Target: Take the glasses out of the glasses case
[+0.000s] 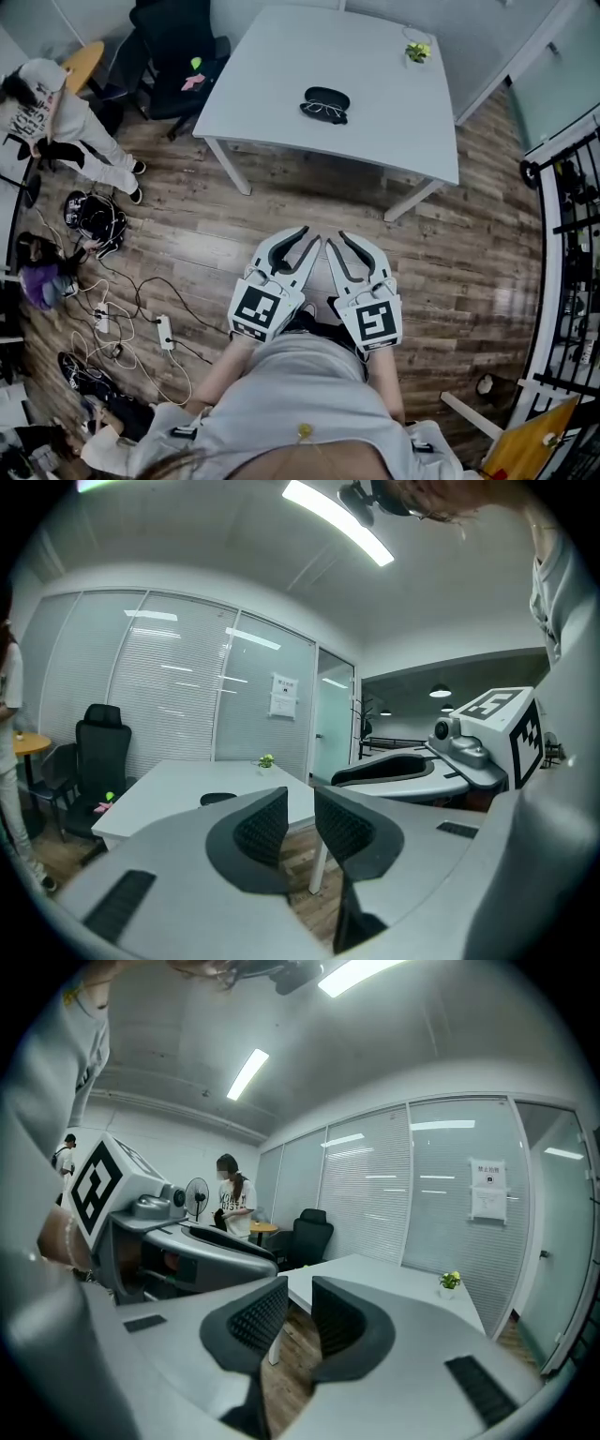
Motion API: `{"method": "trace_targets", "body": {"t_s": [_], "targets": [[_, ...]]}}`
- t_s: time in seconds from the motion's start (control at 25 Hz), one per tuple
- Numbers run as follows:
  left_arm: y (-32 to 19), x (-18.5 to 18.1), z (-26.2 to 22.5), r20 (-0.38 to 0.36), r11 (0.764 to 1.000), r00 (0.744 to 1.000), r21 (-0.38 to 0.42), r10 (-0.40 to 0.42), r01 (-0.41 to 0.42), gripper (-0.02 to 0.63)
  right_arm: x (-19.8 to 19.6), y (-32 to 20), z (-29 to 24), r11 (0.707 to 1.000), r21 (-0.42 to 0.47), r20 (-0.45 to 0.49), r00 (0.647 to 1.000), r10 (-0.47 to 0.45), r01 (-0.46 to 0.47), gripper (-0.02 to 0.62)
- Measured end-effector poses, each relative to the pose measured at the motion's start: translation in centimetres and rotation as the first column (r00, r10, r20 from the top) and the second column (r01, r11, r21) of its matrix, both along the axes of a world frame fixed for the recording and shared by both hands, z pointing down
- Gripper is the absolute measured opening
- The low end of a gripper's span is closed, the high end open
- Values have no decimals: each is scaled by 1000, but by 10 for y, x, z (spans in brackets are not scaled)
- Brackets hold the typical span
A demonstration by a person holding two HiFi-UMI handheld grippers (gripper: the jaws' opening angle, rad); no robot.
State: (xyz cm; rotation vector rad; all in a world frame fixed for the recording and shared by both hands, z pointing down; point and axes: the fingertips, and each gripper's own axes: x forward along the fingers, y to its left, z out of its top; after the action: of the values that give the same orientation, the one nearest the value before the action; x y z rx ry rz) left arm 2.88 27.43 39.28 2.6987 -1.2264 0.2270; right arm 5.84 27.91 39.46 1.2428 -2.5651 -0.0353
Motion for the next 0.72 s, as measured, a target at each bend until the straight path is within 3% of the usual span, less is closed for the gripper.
{"method": "trace_targets", "body": {"t_s": [0.72], "targets": [[-158,-39,0,-5,992,992,3,126,-126,89,-43,-159,-3,995,12,-44,994,100,-99,67]]}}
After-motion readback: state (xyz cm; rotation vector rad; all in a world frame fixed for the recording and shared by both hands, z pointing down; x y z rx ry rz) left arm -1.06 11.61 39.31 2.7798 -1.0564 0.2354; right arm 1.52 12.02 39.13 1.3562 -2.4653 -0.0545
